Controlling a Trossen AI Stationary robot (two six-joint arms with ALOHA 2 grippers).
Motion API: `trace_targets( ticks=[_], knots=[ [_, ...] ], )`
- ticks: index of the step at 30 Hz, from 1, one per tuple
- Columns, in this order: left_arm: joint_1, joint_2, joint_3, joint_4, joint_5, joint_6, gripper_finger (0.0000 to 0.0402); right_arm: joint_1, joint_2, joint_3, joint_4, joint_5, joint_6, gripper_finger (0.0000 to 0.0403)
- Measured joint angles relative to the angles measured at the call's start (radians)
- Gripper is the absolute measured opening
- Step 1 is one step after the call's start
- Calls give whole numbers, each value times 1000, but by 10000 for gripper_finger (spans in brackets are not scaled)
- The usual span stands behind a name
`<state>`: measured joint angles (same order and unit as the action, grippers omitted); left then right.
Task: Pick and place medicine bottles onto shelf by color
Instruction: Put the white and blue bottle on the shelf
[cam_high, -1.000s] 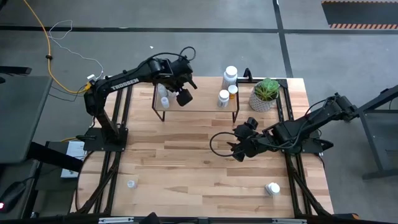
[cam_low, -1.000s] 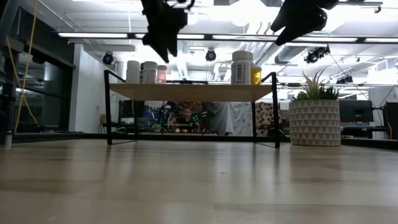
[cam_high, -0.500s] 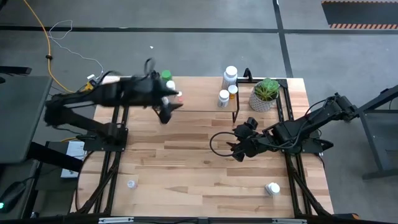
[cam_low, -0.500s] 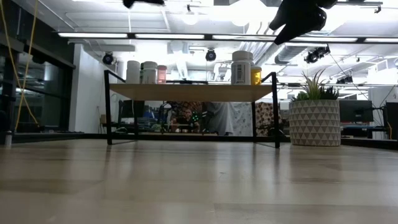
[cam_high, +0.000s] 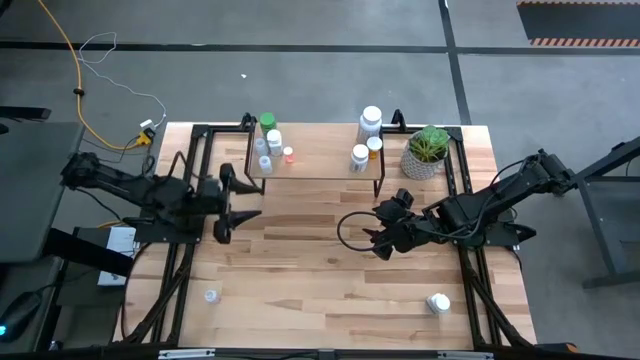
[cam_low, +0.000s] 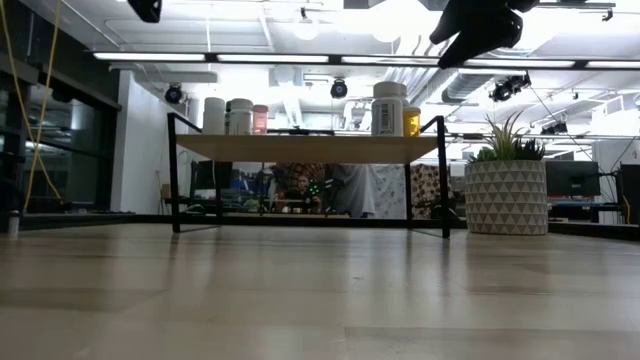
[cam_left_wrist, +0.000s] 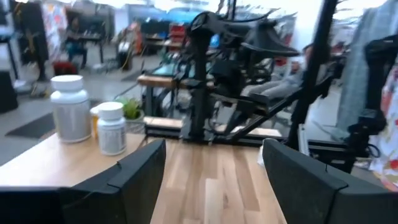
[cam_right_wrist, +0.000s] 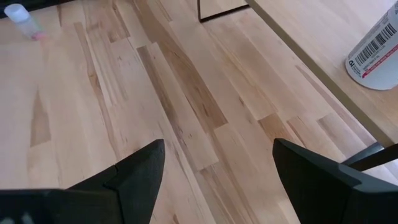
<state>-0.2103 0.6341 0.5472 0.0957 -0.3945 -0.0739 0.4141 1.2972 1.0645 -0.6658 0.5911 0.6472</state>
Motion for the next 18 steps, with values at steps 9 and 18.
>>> trace_targets(
  ticks=[9, 18],
  knots=[
    [-48, -23, -90, 164, -23, 104, 260, 0, 0, 0, 29, -22, 2, 291],
    [-48, -22, -90, 166, -29, 104, 260, 148, 0, 1, -139, -341, 476, 291]
  ],
)
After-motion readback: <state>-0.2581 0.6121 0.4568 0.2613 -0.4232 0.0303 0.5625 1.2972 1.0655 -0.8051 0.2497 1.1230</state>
